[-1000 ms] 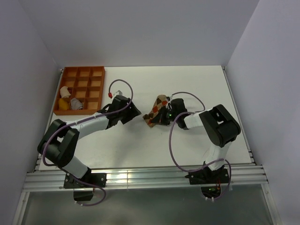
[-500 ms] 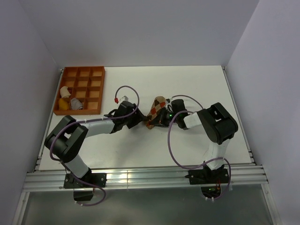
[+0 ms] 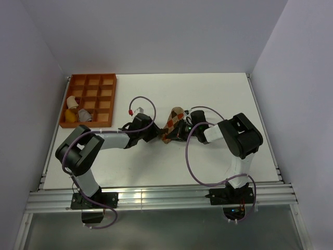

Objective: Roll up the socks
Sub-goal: Roll the sock at the center of the board.

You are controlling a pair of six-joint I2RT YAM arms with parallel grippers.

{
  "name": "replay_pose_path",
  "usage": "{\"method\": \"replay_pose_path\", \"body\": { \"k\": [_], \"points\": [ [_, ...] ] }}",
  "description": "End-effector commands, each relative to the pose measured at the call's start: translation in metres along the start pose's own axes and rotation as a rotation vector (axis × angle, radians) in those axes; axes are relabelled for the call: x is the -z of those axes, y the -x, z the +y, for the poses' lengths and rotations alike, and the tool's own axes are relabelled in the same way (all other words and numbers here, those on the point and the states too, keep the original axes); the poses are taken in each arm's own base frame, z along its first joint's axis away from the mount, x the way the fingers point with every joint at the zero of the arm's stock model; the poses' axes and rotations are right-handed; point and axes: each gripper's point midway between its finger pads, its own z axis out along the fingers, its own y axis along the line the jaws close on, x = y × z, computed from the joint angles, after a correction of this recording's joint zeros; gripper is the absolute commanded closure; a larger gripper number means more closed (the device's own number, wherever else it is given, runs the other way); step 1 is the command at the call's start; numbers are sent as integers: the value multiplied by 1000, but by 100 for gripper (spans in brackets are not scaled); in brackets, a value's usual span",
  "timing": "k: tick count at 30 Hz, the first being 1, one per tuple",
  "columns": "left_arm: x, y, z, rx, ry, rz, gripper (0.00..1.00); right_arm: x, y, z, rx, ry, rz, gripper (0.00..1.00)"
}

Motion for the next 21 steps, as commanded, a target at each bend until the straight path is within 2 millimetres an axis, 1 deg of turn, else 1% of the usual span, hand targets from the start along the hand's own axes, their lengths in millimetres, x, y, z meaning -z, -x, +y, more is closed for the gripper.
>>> {"method": "replay_pose_path", "body": {
  "k": [1,2,4,7,8,10,11,12,13,14,15,16,17,18,19,20,21],
  "points": [
    [-8,-2,2,-12,7,6,50,-2,-17,-34,-53,-115,49,100],
    [-8,-4,4,-11,10,13,52,-2,-16,-33,-49,-114,48,100],
    [-8,-6,5,-9,10,16,60,-2,-14,-33,-35,-120,45,100],
    [-8,-7,9,-11,21,20,62,-1,-9,-28,8,-126,36,100],
    [-8,-7,9,-14,25,22,66,0,-3,-25,24,-128,23,100],
    [-7,-6,10,-19,30,18,76,3,0,-23,59,-141,22,100],
    [-6,-6,10,-20,36,21,77,2,6,-19,77,-147,10,100],
    [-6,-6,9,-23,36,20,85,3,9,-17,107,-149,7,100],
    [-5,-5,10,-25,45,19,90,6,10,-15,117,-160,10,98],
    [-5,-2,6,-32,45,14,92,7,16,-8,140,-154,0,95],
    [-3,-3,11,-42,74,23,99,8,20,-6,171,-160,-12,92],
    [-2,0,13,-50,93,15,100,13,23,2,193,-156,-19,86],
    [-1,4,7,-65,93,9,100,15,28,9,219,-149,-32,84],
    [2,2,16,-78,138,26,100,18,33,14,258,-153,-53,82],
    [3,5,15,-86,149,19,100,23,37,18,275,-161,-68,78],
    [6,8,15,-112,169,16,100,29,46,33,313,-144,-104,76],
    [7,10,15,-122,179,16,100,32,51,37,348,-150,-122,74]
  ]
}}
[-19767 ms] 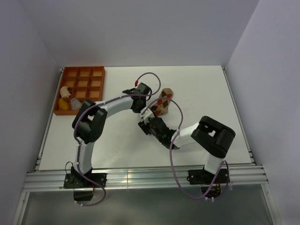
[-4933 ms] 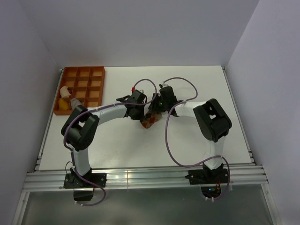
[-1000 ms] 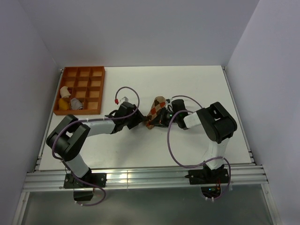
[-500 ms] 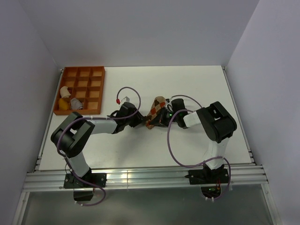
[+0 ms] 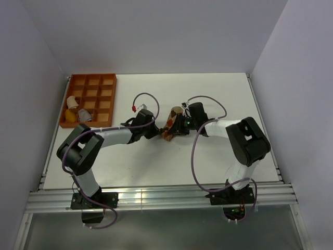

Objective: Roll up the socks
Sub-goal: Roll the sock at the center of the board.

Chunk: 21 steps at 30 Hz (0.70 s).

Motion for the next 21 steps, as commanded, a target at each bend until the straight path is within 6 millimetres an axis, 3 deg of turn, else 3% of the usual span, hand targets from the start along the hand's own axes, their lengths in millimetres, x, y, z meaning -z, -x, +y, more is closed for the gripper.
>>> {"method": "replay_pose_path", "body": {
  "k": [1,5,9,21],
  "points": [
    [11,5,28,-95,159,0,100,26,44,15,158,-74,-147,70],
    [15,7,27,-138,177,21,100,35,75,20,201,-141,-245,65],
    [16,3,27,-154,181,45,100,30,86,19,207,-147,-256,60],
    [22,-5,26,-203,181,120,100,-11,103,-47,145,-377,-237,59]
  ]
}}
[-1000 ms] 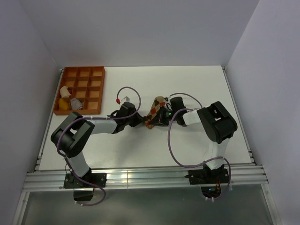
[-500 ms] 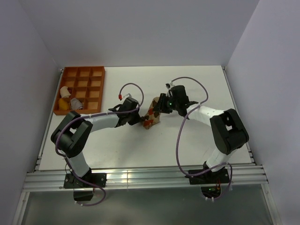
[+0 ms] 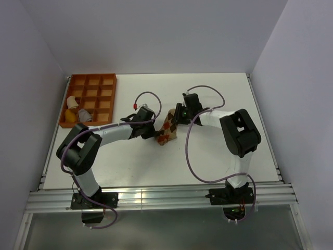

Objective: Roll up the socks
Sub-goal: Roll the sock at the center of the board.

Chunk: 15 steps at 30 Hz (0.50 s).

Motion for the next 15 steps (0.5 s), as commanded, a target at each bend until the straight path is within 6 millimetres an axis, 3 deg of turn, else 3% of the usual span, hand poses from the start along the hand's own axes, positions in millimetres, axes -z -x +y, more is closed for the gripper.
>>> {"method": "replay_pose_path", "body": {
  "k": [1,9,12,15],
  "points": [
    [8,-7,8,-60,36,58,100,-8,29,-9,14,-81,-60,59],
    [10,-19,25,-99,108,126,100,-15,45,-24,27,-157,-69,59],
    [8,-16,23,-95,117,133,100,1,53,-4,84,-65,-124,59],
    [4,-10,15,-98,119,138,100,32,54,24,206,15,-196,59]
  ]
}}
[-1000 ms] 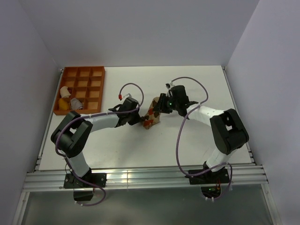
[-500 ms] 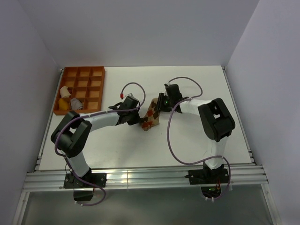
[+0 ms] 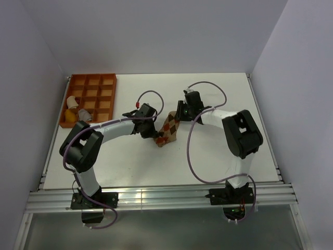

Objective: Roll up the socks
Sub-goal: Roll the sock at the center of the board.

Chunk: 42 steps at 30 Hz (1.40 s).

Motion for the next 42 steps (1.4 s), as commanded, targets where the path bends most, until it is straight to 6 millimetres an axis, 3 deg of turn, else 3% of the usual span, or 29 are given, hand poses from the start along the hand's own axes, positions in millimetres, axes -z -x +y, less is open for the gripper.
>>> {"method": "replay_pose_path", "body": {
  "k": [1,4,5,7,9,15,18,24,32,42],
  "points": [
    [-4,-2,4,-39,50,55,100,53,31,42,171,118,-186,59],
    [-7,0,1,-53,57,75,100,78,14,52,303,126,-241,55],
    [-8,0,1,-54,60,78,100,81,0,63,370,138,-242,53],
    [-8,2,-1,-60,59,79,100,91,-17,66,435,125,-282,46],
    [-8,3,0,-62,67,84,100,101,-32,83,485,152,-316,40],
    [-10,3,-5,-73,57,101,100,103,-75,109,577,205,-333,38],
    [-11,3,-5,-81,61,108,100,94,-93,117,627,206,-324,38],
    [-12,1,-7,-91,51,129,100,84,-98,132,742,155,-355,37],
    [-12,-2,-7,-93,46,148,100,64,-104,135,833,72,-329,37],
    [-11,1,-9,-85,30,151,100,44,-127,110,863,-47,-214,41]
  ]
}}
